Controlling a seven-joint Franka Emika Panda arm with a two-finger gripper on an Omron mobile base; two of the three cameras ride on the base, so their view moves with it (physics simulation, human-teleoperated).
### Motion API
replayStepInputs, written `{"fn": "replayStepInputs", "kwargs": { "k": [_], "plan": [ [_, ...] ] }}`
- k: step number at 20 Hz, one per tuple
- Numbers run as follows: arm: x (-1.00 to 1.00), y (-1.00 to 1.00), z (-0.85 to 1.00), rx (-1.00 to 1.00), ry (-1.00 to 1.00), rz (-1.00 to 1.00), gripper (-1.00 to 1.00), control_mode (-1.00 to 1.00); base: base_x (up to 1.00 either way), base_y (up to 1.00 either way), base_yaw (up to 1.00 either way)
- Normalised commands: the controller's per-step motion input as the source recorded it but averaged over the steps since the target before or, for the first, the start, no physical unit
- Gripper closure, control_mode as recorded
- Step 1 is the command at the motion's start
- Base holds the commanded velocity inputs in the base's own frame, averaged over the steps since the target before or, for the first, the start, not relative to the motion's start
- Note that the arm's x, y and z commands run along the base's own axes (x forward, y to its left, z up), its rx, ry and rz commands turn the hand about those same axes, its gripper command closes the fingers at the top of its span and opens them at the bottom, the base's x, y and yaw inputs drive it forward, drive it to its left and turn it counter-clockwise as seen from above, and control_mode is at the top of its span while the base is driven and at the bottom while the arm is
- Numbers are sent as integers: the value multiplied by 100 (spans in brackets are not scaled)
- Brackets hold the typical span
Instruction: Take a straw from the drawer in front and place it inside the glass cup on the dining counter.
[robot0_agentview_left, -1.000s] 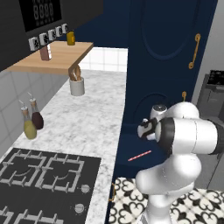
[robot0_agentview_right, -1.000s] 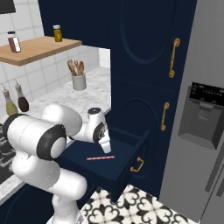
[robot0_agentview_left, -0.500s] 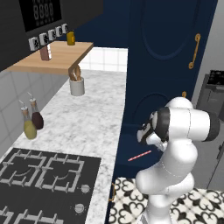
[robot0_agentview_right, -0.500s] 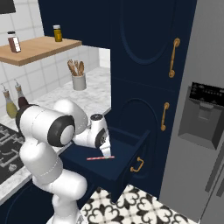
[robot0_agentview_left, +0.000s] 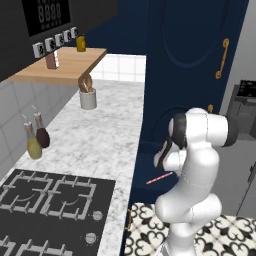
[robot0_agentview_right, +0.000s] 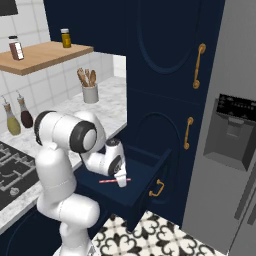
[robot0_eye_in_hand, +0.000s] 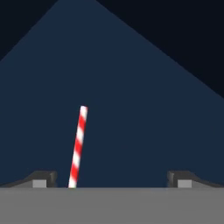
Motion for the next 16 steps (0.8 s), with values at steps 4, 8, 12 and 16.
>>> {"fn": "replayStepInputs", "kwargs": {
  "k": [4, 8, 12, 16],
  "plan": [
    [39, -6, -17, 5, 3, -2, -100, -100, 0, 0, 0],
    [41, -6, -22, 5, 10, -3, -100, -100, 0, 0, 0],
    [39, -6, -23, 6, 13, -3, -100, -100, 0, 0, 0],
    [38, 0, -26, 4, 16, -4, -100, -100, 0, 0, 0]
  ]
}}
